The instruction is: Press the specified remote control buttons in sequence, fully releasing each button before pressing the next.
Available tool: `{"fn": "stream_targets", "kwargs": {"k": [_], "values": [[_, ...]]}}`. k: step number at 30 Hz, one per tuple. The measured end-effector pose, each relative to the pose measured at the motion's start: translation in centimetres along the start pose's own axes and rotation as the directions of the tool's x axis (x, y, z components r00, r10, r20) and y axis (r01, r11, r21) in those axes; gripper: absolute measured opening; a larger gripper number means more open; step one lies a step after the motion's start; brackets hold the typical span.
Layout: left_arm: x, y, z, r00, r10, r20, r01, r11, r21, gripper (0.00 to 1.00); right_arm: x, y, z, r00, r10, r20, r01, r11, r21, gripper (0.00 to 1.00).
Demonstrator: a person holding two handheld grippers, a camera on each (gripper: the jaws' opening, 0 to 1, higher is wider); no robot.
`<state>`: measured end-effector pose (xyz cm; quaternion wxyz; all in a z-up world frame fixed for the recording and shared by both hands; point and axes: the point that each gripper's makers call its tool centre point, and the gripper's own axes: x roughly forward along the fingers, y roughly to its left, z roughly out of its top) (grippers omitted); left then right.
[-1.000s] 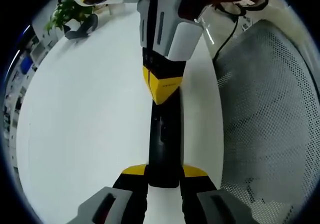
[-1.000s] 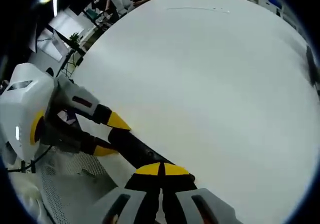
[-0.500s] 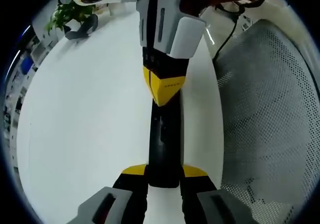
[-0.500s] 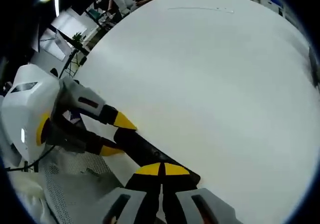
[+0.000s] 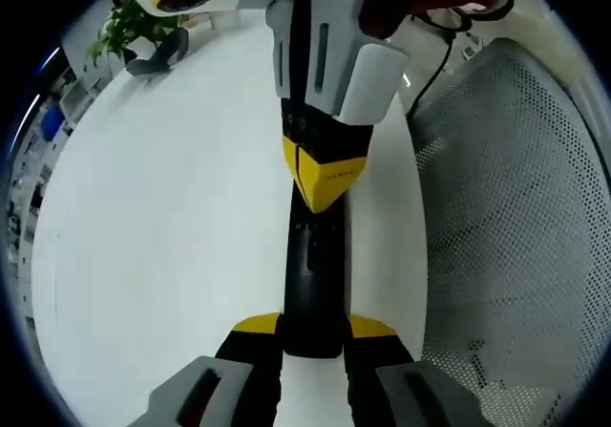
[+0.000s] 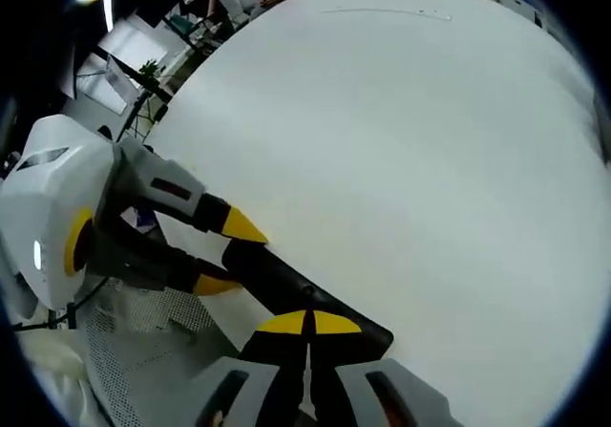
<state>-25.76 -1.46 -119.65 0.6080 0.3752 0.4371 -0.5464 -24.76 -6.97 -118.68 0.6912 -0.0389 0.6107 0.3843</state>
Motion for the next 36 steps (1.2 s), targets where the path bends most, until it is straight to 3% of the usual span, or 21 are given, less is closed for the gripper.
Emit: {"fn": "stream_targets", "kwargs": {"k": [12, 23, 36], "values": [[-0.1, 0.0, 0.0, 1.0, 0.0, 0.019, 0.0, 1.0, 0.005, 0.22, 0.1, -0.1, 0.0, 0.998, -0.051, -0.025, 0.051, 0.999, -0.002, 0.0], [-0.1, 0.0, 0.0, 1.0, -0.001, 0.018, 0.001, 1.0, 0.002, 0.22, -0.1, 0.2, 0.0, 0.999, -0.049, -0.015, 0.048, 0.999, -0.022, 0.0], [-0.1, 0.0, 0.0, 1.0, -0.002, 0.006, 0.002, 1.0, 0.006, 0.22, -1.1, 0.2, -0.6, 1.0, -0.019, -0.025, 0.019, 1.0, 0.023, 0.0]]}}
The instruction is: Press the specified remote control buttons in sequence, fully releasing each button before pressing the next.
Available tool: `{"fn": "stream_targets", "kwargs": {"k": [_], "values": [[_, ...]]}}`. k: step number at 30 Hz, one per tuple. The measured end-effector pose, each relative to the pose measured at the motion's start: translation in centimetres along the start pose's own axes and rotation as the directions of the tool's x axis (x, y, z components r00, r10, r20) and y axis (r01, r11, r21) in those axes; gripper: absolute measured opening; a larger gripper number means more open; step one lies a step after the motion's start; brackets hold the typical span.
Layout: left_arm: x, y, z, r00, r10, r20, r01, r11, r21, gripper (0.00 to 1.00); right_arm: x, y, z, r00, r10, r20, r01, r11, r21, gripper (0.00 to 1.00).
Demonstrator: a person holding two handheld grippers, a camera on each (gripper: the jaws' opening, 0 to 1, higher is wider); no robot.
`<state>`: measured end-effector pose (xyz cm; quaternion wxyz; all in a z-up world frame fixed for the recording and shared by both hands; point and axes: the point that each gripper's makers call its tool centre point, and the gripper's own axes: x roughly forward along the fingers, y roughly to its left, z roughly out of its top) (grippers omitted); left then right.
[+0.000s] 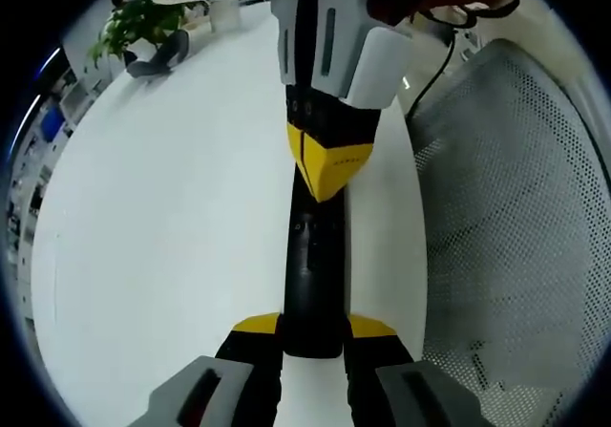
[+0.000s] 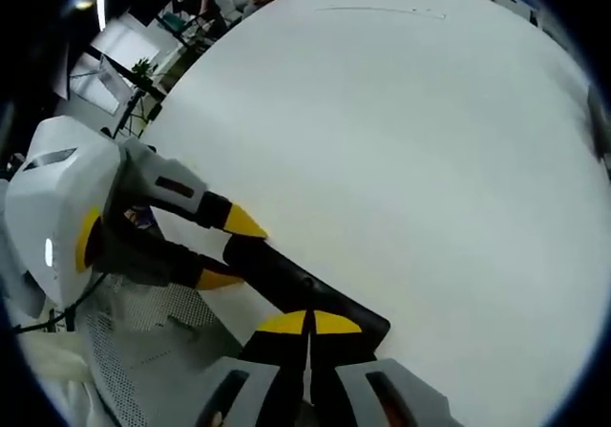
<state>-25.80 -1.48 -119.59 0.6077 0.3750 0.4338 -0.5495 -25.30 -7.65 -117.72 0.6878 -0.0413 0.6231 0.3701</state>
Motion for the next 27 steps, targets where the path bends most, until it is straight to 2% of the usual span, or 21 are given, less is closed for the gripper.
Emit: {"fn": "stream_targets", "kwargs": {"k": [5, 10, 18, 23, 27], "values": [[0.0, 0.0, 0.0, 1.0, 0.0, -0.008, 0.0, 1.0, 0.002, 0.22, 0.0, -0.2, -0.9, 0.999, -0.019, -0.034, 0.018, 1.0, -0.021, 0.0], [0.0, -0.1, 0.0, 1.0, 0.004, -0.01, -0.004, 1.0, 0.003, 0.22, 0.3, -0.4, -1.3, 0.999, -0.025, -0.039, 0.025, 0.999, -0.02, 0.0], [0.0, 0.0, 0.0, 1.0, 0.006, -0.013, -0.006, 1.0, 0.004, 0.22, 0.3, -0.5, -1.0, 0.998, -0.036, -0.048, 0.034, 0.998, -0.048, 0.0], [0.0, 0.0, 0.0, 1.0, 0.005, -0.022, -0.004, 1.0, 0.005, 0.22, 0.4, -0.6, -1.1, 0.998, -0.033, -0.056, 0.032, 0.999, -0.024, 0.0], [0.0, 0.0, 0.0, 1.0, 0.003, -0.017, -0.003, 1.0, 0.002, 0.22, 0.6, -0.5, -1.2, 0.995, -0.073, -0.072, 0.068, 0.995, -0.07, 0.0]]}}
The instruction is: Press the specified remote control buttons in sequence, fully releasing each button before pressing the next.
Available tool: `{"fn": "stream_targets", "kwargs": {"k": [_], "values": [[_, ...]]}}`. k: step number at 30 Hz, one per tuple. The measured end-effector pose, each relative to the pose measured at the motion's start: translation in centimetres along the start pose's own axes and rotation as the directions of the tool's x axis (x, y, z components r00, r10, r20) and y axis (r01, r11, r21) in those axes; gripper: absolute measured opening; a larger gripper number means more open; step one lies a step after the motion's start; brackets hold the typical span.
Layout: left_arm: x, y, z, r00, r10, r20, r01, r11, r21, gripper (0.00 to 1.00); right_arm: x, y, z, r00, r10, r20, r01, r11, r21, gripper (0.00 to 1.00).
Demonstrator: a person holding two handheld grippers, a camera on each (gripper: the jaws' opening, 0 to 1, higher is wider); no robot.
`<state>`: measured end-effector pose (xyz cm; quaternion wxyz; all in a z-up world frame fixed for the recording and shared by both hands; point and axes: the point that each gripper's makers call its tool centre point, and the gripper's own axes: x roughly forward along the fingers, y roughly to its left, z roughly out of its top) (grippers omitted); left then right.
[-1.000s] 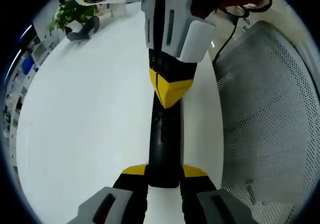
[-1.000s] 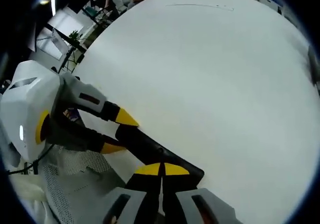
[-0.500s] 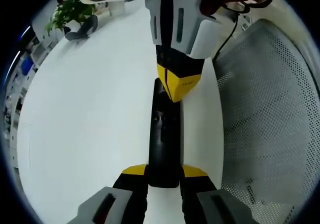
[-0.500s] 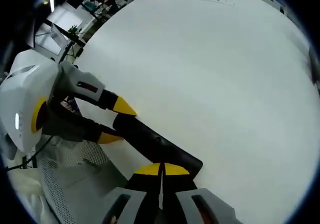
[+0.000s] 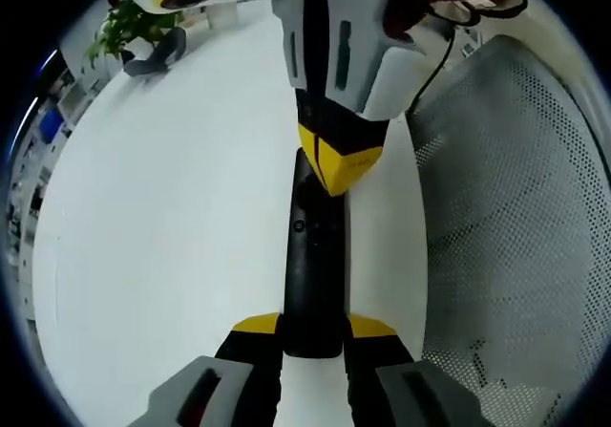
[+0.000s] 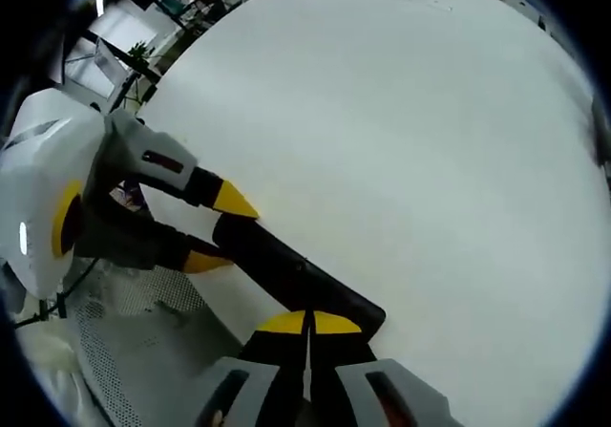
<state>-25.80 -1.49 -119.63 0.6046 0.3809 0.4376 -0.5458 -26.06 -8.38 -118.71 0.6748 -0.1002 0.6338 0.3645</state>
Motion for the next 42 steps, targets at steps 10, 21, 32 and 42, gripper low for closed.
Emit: {"fn": "stream_targets", "kwargs": {"k": [10, 21, 32, 42], "values": [[0.0, 0.0, 0.0, 1.0, -0.002, -0.006, 0.002, 1.0, 0.01, 0.22, 0.0, -0.2, 0.0, 1.0, 0.015, 0.017, -0.016, 0.998, 0.061, 0.0], [0.0, 0.0, 0.0, 1.0, 0.001, 0.001, -0.001, 1.0, 0.011, 0.22, -0.1, -0.3, 0.0, 0.999, 0.049, 0.023, -0.051, 0.993, 0.102, 0.0], [0.0, 0.0, 0.0, 1.0, 0.003, 0.005, -0.003, 1.0, 0.008, 0.22, -0.9, -0.5, 0.9, 0.993, 0.075, 0.096, -0.091, 0.98, 0.175, 0.0], [0.0, 0.0, 0.0, 1.0, 0.003, 0.02, -0.003, 1.0, -0.003, 0.23, 0.1, -0.6, 1.1, 0.996, 0.055, 0.075, -0.065, 0.988, 0.139, 0.0]]}}
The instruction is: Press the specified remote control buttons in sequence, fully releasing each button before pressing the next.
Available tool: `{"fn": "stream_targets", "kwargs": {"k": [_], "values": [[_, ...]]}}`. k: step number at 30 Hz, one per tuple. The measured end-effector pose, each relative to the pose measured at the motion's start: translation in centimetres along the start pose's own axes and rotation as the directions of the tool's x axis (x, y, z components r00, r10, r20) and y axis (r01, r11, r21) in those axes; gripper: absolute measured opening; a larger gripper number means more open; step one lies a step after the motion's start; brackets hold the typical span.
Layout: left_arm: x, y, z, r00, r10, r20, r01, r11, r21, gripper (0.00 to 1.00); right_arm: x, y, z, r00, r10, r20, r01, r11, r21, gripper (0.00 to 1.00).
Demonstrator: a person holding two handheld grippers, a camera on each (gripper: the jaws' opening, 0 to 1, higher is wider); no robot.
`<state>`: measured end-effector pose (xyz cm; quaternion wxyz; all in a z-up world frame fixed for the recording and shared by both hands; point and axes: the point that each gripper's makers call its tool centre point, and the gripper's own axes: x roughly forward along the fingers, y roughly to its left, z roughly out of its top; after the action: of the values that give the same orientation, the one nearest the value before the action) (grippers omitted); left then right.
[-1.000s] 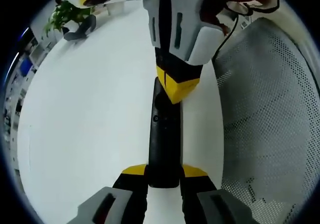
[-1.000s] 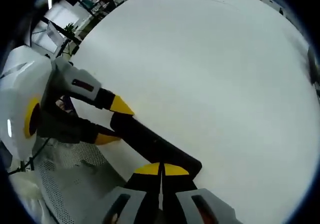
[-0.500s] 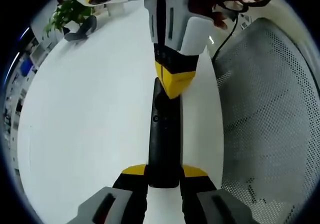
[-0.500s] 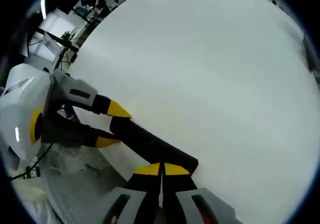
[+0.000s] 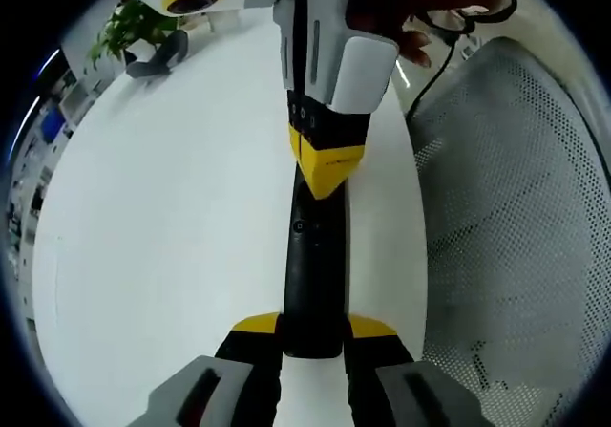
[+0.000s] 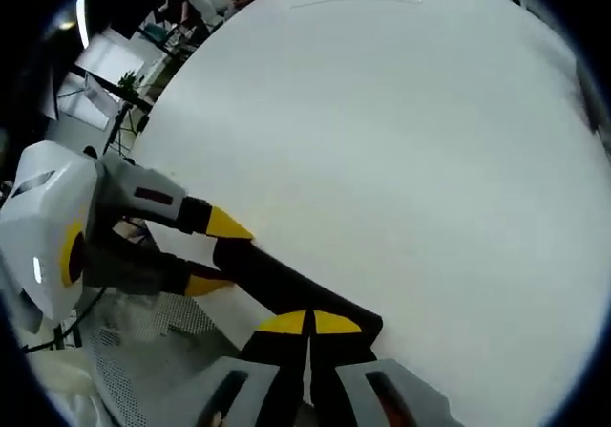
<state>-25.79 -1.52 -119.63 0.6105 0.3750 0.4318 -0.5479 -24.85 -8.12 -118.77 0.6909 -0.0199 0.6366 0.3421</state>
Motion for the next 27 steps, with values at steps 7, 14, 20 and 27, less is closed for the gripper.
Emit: {"fn": "stream_targets", "kwargs": {"k": [7, 14, 20, 27], "values": [[0.02, 0.07, 0.05, 1.0, -0.015, -0.017, 0.015, 1.0, 0.013, 0.22, 0.03, 0.13, 0.03, 0.999, -0.035, -0.02, 0.035, 0.999, -0.04, 0.0], [-0.04, 0.09, -0.03, 1.0, -0.014, 0.021, 0.013, 1.0, 0.014, 0.22, 0.04, 0.06, 0.01, 0.998, -0.068, -0.018, 0.066, 0.993, -0.093, 0.0], [-0.02, 0.1, 0.04, 0.999, -0.013, 0.041, 0.012, 1.0, 0.019, 0.22, 0.0, 0.0, 0.07, 0.999, -0.037, -0.029, 0.035, 0.997, -0.068, 0.0], [-0.01, 0.06, 0.04, 0.999, -0.006, 0.036, 0.005, 1.0, 0.012, 0.22, -0.18, 0.21, -0.12, 0.999, -0.038, -0.031, 0.037, 0.998, -0.051, 0.0]]}}
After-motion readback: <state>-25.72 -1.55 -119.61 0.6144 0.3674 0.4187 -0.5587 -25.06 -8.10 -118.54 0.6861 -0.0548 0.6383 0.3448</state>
